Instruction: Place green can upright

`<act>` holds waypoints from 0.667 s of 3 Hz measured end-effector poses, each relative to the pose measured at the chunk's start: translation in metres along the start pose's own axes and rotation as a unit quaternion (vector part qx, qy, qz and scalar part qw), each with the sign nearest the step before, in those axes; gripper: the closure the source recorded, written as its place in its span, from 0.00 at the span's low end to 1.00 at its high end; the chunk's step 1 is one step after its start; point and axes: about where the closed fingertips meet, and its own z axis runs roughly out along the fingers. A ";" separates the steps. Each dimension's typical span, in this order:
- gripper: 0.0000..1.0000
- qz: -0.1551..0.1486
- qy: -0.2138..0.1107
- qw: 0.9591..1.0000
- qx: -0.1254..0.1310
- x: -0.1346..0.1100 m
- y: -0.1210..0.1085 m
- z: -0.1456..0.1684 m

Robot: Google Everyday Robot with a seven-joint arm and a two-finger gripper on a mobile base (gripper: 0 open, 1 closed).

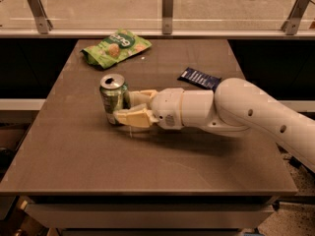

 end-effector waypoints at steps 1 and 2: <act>0.59 -0.001 0.000 1.000 -0.002 -0.001 0.001 0.001; 0.35 -0.002 0.000 1.000 -0.003 -0.001 0.003 0.003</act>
Offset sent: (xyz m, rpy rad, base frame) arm -0.0007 0.0017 0.0003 -0.0004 -0.0005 0.0034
